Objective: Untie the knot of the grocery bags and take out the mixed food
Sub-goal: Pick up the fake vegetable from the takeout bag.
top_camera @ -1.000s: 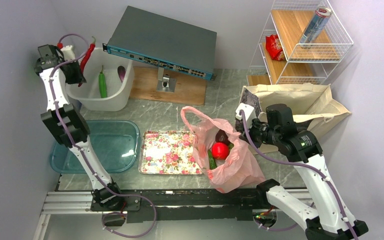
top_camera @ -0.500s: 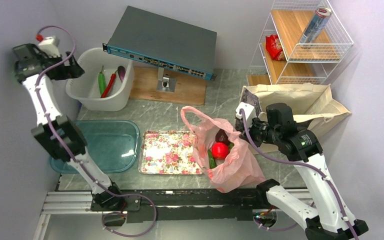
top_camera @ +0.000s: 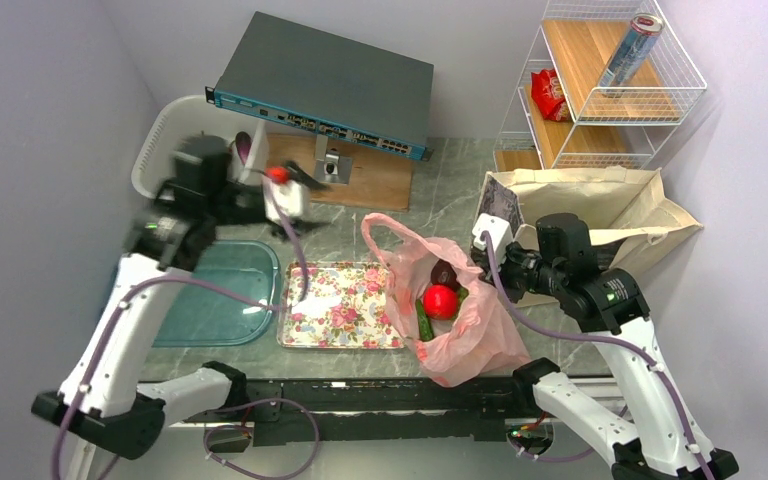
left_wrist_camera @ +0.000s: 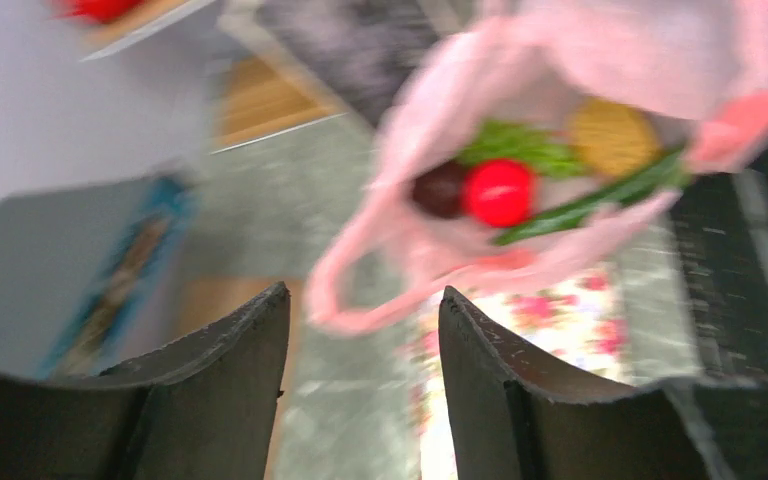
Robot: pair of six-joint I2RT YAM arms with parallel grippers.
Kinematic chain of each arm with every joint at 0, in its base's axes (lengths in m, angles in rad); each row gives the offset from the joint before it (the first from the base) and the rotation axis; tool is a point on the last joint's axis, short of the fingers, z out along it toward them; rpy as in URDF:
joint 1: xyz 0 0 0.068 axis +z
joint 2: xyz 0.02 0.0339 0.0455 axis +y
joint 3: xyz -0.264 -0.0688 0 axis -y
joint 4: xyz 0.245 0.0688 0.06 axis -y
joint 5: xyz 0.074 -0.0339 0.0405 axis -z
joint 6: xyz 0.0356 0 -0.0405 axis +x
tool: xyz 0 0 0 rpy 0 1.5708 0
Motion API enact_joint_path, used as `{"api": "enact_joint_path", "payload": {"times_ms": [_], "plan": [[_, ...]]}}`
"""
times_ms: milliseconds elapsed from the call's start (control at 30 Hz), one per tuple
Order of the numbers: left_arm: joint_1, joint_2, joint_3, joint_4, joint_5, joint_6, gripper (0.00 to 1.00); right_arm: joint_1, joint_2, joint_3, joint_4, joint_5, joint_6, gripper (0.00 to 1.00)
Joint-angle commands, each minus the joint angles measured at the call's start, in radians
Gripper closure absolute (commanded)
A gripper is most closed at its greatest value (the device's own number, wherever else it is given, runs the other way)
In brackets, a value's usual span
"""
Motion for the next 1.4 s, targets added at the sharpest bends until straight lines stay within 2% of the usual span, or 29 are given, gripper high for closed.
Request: {"api": "enact_joint_path", "payload": {"times_ms": [0, 67, 100, 167, 267, 300, 467, 667, 767, 867, 900, 933, 967, 1033, 1100, 1233, 1367], "plan": [[-0.360, 0.098, -0.186, 0.117, -0.184, 0.044, 0.42, 0.001, -0.044, -0.003, -0.082, -0.014, -0.096, 1.00], [-0.471, 0.150, -0.252, 0.229, -0.267, -0.011, 0.42, 0.000, -0.072, -0.006, -0.146, -0.011, -0.143, 1.00], [-0.487, 0.174, -0.271, 0.292, -0.302, -0.049, 0.37, 0.001, -0.089, -0.008, -0.177, -0.010, -0.163, 1.00], [-0.491, 0.204, -0.288, 0.403, -0.380, -0.132, 0.19, -0.001, -0.124, -0.009, -0.219, 0.004, -0.185, 1.00], [-0.493, 0.203, -0.301, 0.559, -0.493, -0.153, 0.02, 0.000, -0.157, -0.013, -0.273, 0.031, -0.207, 1.00], [-0.492, 0.201, -0.305, 0.598, -0.518, -0.141, 0.01, 0.000, -0.164, -0.018, -0.286, 0.037, -0.210, 1.00], [-0.501, 0.281, -0.233, 0.631, -0.633, -0.091, 0.01, 0.000, -0.193, -0.061, -0.288, 0.072, -0.197, 1.00], [-0.508, 0.438, -0.135, 0.586, -0.742, -0.099, 0.01, 0.001, -0.151, -0.077, -0.183, 0.063, -0.131, 1.00], [-0.504, 0.487, -0.104, 0.521, -0.709, -0.109, 0.00, 0.001, -0.101, -0.061, -0.131, 0.059, -0.098, 1.00], [-0.498, 0.521, -0.069, 0.395, -0.585, -0.103, 0.01, 0.000, -0.074, -0.048, -0.091, 0.055, -0.087, 1.00], [-0.498, 0.527, -0.060, 0.352, -0.539, -0.105, 0.03, 0.001, -0.066, -0.046, -0.082, 0.054, -0.084, 1.00], [-0.495, 0.532, -0.053, 0.309, -0.500, -0.101, 0.10, 0.000, -0.059, -0.045, -0.070, 0.053, -0.086, 1.00], [-0.492, 0.534, -0.048, 0.265, -0.479, -0.108, 0.22, 0.000, -0.051, -0.044, -0.053, 0.050, -0.089, 1.00], [-0.468, 0.528, -0.043, 0.232, -0.447, -0.145, 0.57, 0.001, -0.031, -0.038, -0.015, 0.051, -0.085, 1.00], [-0.418, 0.504, -0.029, 0.205, -0.418, -0.190, 0.98, 0.000, -0.002, -0.026, 0.034, 0.050, -0.066, 1.00], [-0.291, 0.373, -0.077, 0.274, -0.373, -0.284, 1.00, 0.000, 0.087, 0.017, 0.151, 0.023, -0.027, 1.00], [-0.265, 0.239, -0.145, 0.290, -0.393, -0.207, 1.00, 0.000, 0.202, 0.116, 0.224, -0.007, -0.013, 1.00]]}}
